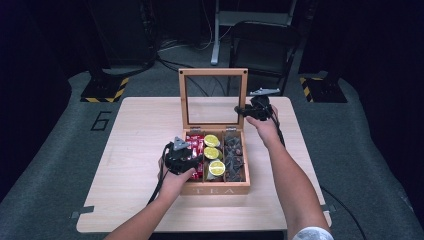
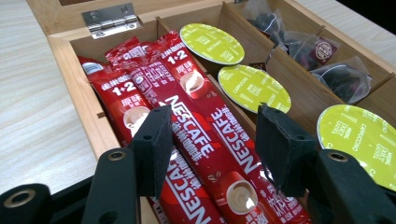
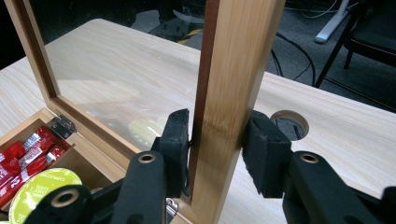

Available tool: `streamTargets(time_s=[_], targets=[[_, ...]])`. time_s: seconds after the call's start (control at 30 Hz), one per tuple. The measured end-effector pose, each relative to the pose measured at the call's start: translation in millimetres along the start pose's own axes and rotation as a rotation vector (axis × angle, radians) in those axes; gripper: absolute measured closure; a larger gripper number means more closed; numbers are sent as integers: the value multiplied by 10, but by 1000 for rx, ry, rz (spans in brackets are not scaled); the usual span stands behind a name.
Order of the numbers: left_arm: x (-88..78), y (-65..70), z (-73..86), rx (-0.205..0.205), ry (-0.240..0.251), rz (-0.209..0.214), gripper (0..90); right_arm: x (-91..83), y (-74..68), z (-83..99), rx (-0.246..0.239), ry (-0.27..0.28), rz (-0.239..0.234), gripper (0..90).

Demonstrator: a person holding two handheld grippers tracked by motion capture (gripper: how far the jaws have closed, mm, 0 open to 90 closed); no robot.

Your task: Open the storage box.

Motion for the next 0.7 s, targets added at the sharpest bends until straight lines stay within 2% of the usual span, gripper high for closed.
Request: streamTargets(time_s=[0.07, 0.13, 0.27, 0.3, 0.5, 0.6, 0.7], targets=[[6, 21, 1, 18, -8, -15, 527, 4, -4, 0, 5, 1, 3, 612], [21, 34, 10, 2, -10, -17, 587, 7, -6, 2, 7, 2, 2, 610], [25, 43, 9, 11, -10, -29, 625, 12, -3, 3, -2, 0, 3, 607], [22, 41, 7, 18, -15, -27, 671, 19, -4, 4, -6, 0, 4, 603], [9, 23, -19, 8, -11, -16, 816, 23, -5, 6, -4, 1, 3, 601], [10, 4, -30, -16, 3, -11, 838, 23, -7, 5, -5, 0, 3, 601], [1, -1, -37, -14, 8, -11, 845, 22, -10, 5, -3, 0, 3, 600]])
Point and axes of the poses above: each handheld gripper's, and its own axes: x roughly forward along the jaws, z roughly out of its underside, y roughly to its right, the point moved 1 cm from there along x, roughly forward along the jaws, and after that the axes turned 15 degrees about y, right-handed, at the moved point
